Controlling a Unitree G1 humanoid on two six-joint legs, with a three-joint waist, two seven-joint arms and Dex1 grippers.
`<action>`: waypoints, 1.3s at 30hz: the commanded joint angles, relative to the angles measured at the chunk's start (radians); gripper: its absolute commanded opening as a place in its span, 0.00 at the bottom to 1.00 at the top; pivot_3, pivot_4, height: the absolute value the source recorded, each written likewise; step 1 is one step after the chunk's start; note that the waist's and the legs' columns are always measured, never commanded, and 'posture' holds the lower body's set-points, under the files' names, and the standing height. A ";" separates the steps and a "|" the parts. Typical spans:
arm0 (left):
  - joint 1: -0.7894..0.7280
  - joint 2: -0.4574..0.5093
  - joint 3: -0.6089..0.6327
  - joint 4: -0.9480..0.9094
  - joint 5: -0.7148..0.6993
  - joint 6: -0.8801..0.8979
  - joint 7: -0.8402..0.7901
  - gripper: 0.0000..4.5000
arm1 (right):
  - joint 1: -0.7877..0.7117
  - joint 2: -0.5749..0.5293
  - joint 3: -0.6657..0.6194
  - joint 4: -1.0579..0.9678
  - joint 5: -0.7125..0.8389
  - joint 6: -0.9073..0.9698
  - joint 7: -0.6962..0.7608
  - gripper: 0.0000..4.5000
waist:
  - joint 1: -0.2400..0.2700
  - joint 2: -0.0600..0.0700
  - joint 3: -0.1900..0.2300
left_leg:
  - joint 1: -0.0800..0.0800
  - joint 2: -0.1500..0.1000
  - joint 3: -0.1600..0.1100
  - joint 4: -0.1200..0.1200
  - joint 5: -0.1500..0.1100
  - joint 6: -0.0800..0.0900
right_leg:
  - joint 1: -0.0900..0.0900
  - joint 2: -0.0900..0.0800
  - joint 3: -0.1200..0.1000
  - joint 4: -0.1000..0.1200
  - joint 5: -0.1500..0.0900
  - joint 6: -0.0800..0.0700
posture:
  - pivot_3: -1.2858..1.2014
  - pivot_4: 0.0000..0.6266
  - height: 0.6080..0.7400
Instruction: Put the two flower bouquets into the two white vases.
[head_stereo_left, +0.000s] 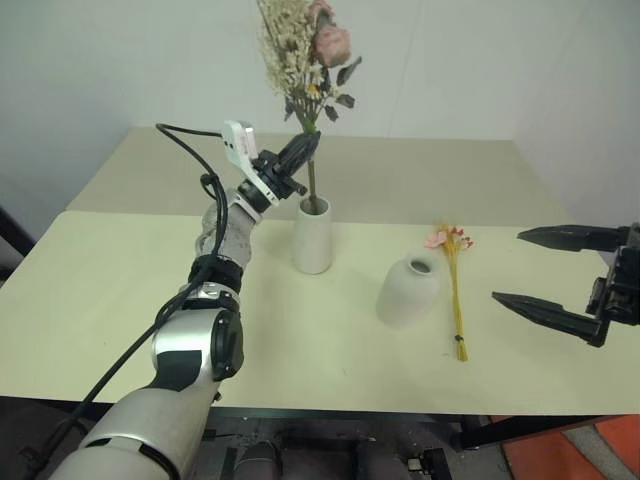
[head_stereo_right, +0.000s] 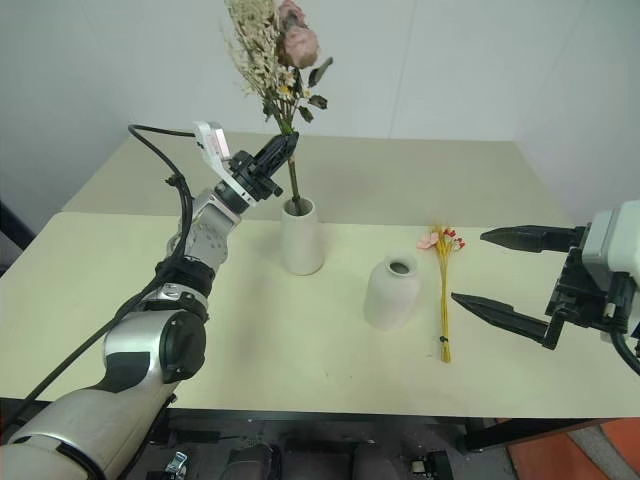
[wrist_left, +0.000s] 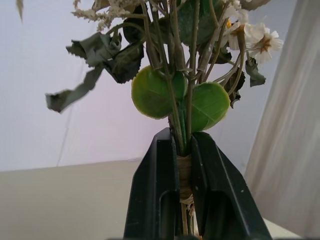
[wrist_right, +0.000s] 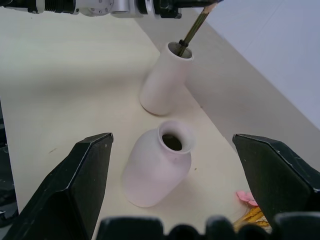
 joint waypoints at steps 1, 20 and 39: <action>0.010 0.018 -0.055 -0.006 0.063 -0.063 -0.051 0.24 | -0.014 -0.021 -0.026 0.003 0.006 -0.009 0.004 1.00 | 0.000 0.000 0.000 | 0.000 0.000 0.000 0.000 0.000 0.000 | 0.000 0.000 0.000 0.000 0.000 0.000 | 0.52 0.24 1.00; 0.282 0.242 -0.089 -0.563 -0.001 0.259 -0.154 0.99 | -0.039 -0.064 0.072 0.059 -0.083 0.049 -0.101 1.00 | -0.015 0.000 0.000 | 0.001 0.001 0.000 0.000 0.000 0.000 | 0.000 0.001 0.000 0.002 0.000 0.000 | 0.52 0.24 1.00; 0.759 0.830 -0.026 -1.144 -0.137 0.496 -0.449 0.99 | -0.890 0.251 1.021 0.851 -0.519 0.413 -0.403 1.00 | -0.030 0.002 0.000 | -0.001 0.008 0.004 -0.003 0.000 0.000 | -0.006 0.003 -0.002 0.004 -0.001 -0.010 | 0.52 0.24 1.00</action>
